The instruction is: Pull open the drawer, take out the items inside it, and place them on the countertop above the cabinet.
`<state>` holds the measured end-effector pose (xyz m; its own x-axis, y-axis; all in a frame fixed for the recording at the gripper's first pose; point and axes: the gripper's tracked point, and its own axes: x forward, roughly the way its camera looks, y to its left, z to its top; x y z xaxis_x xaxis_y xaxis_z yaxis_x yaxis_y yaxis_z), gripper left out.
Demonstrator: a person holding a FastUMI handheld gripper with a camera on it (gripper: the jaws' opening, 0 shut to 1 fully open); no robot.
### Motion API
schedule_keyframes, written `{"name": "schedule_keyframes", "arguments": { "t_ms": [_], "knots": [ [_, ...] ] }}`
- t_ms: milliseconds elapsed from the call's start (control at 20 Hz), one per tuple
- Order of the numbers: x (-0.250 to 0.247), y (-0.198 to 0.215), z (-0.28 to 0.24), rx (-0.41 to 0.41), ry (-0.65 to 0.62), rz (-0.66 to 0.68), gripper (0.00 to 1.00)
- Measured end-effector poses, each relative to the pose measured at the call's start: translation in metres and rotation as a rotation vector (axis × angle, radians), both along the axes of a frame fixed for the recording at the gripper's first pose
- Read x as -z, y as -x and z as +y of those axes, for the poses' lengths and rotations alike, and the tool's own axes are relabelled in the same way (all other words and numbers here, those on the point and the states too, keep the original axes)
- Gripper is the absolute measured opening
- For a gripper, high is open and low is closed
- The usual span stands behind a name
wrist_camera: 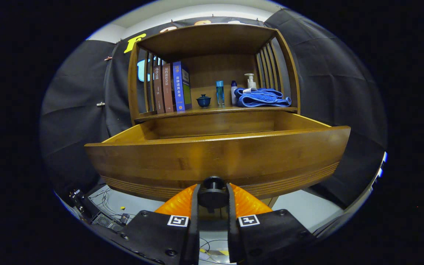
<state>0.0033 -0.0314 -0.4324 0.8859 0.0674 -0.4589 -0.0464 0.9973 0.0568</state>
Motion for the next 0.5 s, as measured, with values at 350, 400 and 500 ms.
{"name": "schedule_keyframes", "arguments": {
  "t_ms": [350,400,500],
  "knots": [
    [-0.003,0.007,0.000,0.006,-0.020,-0.013,0.64],
    [-0.006,0.010,0.000,-0.006,-0.015,-0.021,0.75],
    [-0.018,0.016,0.000,-0.020,0.014,-0.046,0.99]
  ]
}}
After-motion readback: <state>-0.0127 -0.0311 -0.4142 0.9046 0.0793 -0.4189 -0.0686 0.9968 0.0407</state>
